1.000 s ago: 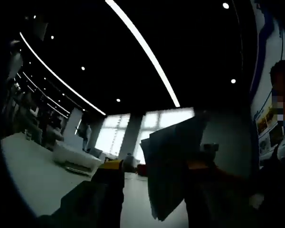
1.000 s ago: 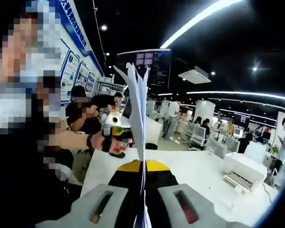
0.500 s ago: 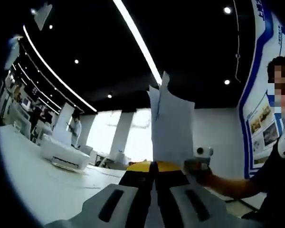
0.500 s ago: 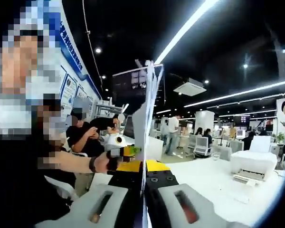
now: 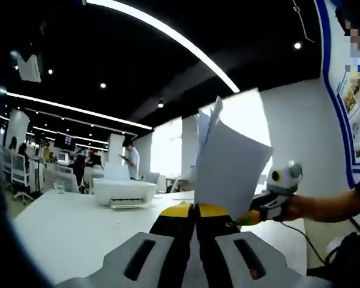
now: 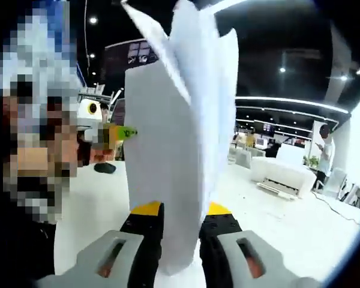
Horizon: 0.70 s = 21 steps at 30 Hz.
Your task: Organize the stack of printing papers by aligning and flattening the scattered papers on the table
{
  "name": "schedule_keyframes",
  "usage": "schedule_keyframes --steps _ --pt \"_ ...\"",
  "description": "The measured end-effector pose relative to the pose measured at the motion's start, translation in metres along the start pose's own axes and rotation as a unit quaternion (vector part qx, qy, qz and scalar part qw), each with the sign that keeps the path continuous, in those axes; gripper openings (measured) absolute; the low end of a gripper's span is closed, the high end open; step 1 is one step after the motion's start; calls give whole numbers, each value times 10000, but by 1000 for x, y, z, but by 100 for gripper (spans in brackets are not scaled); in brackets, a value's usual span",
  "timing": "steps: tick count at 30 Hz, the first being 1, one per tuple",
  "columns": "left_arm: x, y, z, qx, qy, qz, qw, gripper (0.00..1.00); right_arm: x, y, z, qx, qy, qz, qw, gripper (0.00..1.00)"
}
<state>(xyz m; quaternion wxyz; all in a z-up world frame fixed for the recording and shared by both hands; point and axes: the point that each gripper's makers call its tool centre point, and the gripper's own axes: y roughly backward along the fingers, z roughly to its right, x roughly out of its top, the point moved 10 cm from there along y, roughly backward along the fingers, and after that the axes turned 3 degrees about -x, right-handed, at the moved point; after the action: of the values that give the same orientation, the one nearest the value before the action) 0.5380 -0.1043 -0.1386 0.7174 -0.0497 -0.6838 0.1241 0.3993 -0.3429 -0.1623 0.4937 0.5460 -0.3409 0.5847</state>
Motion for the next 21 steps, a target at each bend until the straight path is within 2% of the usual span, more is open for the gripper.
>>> schedule_keyframes --steps 1,4,5,6,7,9,13,14,16,17,18,21 --pt "-3 0 -3 87 155 -66 9998 10 0 0 3 -26 -94 -20 9999 17" --pt "-3 -3 -8 205 109 -201 9995 14 9 3 10 -79 -422 107 9990 18" --pt "-2 -3 -8 215 112 -213 9995 14 15 4 11 0 -542 237 9982 18" --pt "-1 -3 -8 225 116 -225 9994 14 21 5 13 79 -661 367 9971 13" --pt "4 -5 -7 183 104 -223 9995 13 26 5 10 249 -717 424 9962 8" --pt "12 -8 -5 156 20 -156 9998 11 36 7 8 309 -815 595 9944 1" --pt "27 -10 3 167 -114 6 9998 8 50 8 6 334 -806 711 9936 0" --pt "25 -9 1 180 -110 16 9998 9 49 7 6 307 -739 704 9943 0" --pt "19 -7 4 199 -50 -8 9998 9 41 6 5 219 -573 594 9963 7" --pt "12 -5 7 199 9 -83 9998 10 32 6 5 115 -621 358 9974 12" --pt "5 -2 9 211 84 -162 9996 10 28 6 4 89 -645 270 9975 15" --pt "-3 3 15 173 155 -181 9996 11 21 7 2 147 -633 286 9975 13"
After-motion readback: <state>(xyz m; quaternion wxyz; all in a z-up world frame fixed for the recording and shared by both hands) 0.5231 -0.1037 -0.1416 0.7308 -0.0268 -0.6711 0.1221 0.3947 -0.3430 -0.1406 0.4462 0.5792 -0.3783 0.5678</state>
